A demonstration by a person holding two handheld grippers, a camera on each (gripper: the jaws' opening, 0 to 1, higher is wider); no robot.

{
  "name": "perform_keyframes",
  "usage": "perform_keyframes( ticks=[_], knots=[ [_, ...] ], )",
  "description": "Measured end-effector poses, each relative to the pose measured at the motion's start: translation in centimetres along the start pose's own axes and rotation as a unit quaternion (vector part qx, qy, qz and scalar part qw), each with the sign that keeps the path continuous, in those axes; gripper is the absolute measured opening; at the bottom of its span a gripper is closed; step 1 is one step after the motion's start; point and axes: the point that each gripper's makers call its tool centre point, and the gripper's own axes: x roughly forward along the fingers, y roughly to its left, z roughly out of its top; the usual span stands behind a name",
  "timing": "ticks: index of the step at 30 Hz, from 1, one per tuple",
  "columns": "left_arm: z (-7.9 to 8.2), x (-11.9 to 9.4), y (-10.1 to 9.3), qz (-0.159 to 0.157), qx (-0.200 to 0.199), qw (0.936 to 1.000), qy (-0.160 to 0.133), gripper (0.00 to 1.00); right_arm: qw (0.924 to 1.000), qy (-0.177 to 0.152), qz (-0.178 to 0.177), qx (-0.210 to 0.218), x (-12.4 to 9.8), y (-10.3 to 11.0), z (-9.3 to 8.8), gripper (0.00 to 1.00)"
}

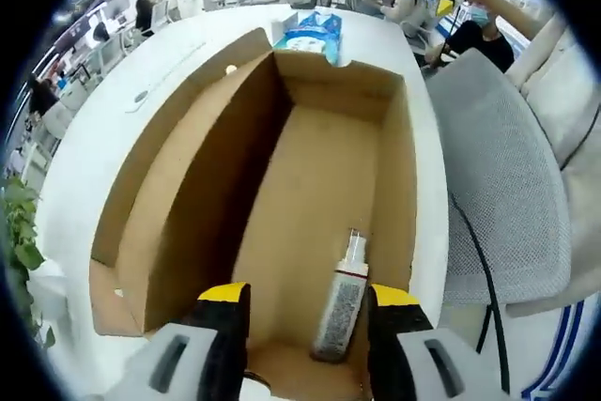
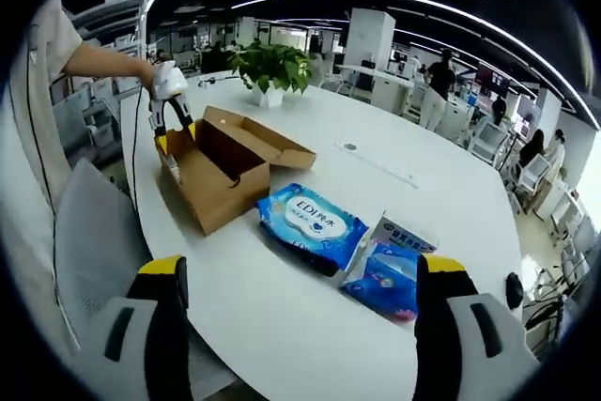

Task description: Operate the shoe box by opening the lid, removing the specified soft item, and placing it in the target area until the item is outside and the box remains undamaged.

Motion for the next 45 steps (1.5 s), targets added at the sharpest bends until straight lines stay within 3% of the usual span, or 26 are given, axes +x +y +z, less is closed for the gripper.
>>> perform_keyframes(
  ticks=[8,13,20,29,35,45],
  knots=[
    [-0.8,0.9,0.0,-0.029,0.021,0.9988,0.033,0.52,0.9998,0.003,-0.017,0.014,-0.7,-0.5,-0.4,0.96],
    [-1.5,1.9,-0.1,-0.047,0.053,0.9951,0.069,0.53,0.9994,0.001,-0.026,0.022,-1.0,-0.7,-0.5,0.96],
    [-2.6,3.2,0.0,-0.059,0.054,0.9924,0.093,0.53,0.9990,0.007,-0.032,0.031,-1.0,-0.9,-1.3,0.96],
    [-2.6,4.2,-0.1,-0.046,0.072,0.9919,0.094,0.46,0.9987,0.000,-0.035,0.037,-0.9,-0.9,-1.4,0.96],
    [-2.2,4.4,1.1,-0.002,0.076,0.9938,0.081,0.32,0.9986,0.000,-0.035,0.040,-0.8,-0.8,-1.5,0.96],
    [-1.4,4.7,0.5,0.003,0.070,0.9952,0.069,0.20,0.9987,-0.003,-0.035,0.037,-0.8,-1.1,-1.4,0.96]
  ],
)
